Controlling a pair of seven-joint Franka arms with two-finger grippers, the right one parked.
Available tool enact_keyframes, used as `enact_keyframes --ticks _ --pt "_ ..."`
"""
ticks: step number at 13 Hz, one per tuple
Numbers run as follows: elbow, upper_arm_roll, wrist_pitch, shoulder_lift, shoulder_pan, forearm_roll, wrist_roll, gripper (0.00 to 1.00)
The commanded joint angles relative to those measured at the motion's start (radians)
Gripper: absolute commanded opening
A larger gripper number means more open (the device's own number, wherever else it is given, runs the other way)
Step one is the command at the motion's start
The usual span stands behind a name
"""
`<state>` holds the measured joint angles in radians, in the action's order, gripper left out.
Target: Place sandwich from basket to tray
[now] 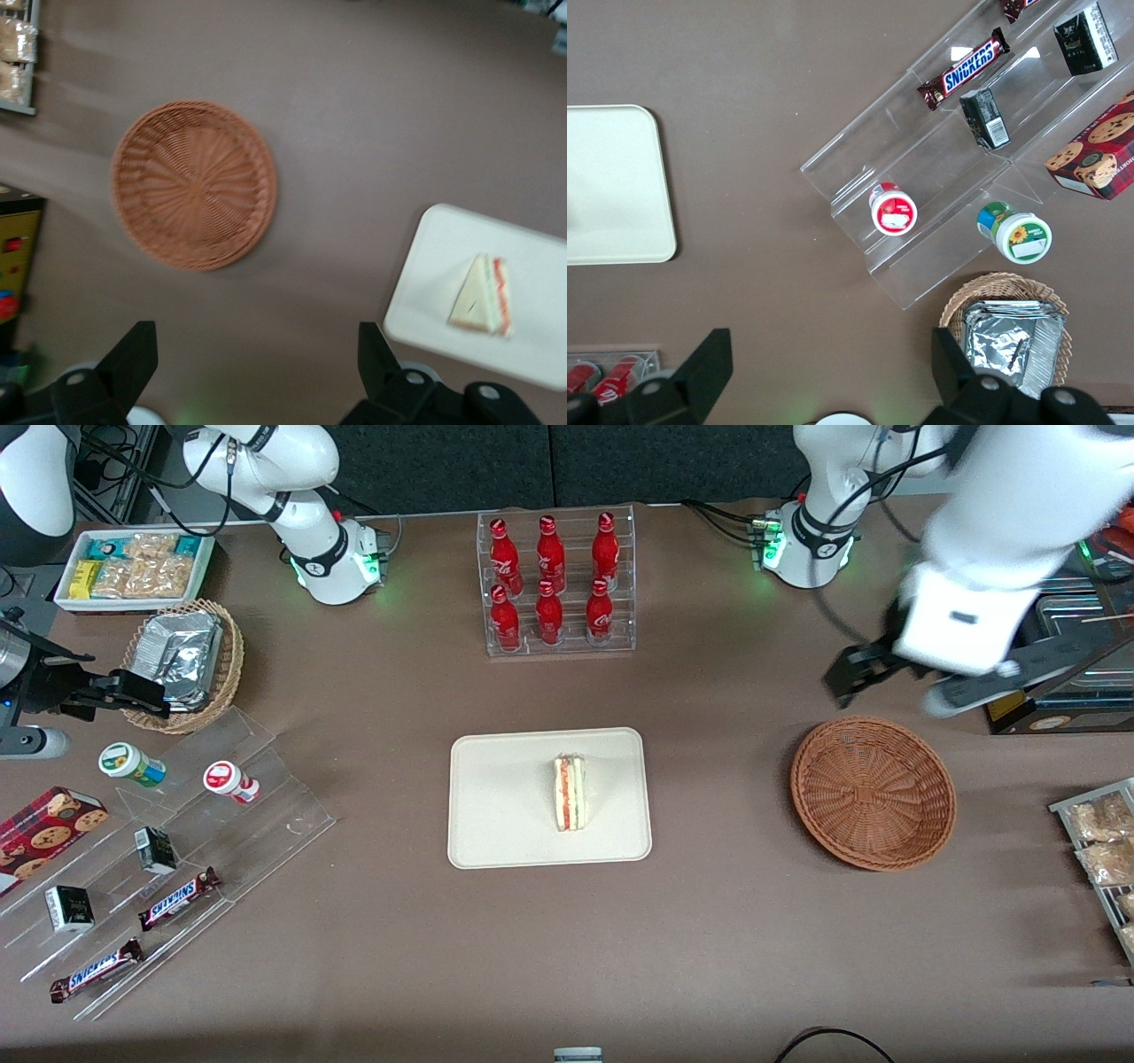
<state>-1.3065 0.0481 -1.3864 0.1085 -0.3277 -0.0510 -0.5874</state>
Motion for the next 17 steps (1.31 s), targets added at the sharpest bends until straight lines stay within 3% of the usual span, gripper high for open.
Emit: enact_keyframes --ticks 1,3,7,12,14,17 --pt "-0.052 -0.017 0.099 -0.09 0.091 0.048 0.086 1.0" --pt "-0.136 -0.023 0.101 -0.169 0.172 0.092 0.142 1.0" --pt "-0.333 -0.085 0.067 -0.34 0.285 0.091 0.276 1.0" --pt "-0.339 -0.079 0.072 -0.352 0.289 0.091 0.437 1.0" --pt "-0.324 -0.076 0.069 -0.348 0.314 0.094 0.581 1.0" --pt "-0.312 -0.077 0.067 -0.329 0.312 0.092 0.503 1.0"
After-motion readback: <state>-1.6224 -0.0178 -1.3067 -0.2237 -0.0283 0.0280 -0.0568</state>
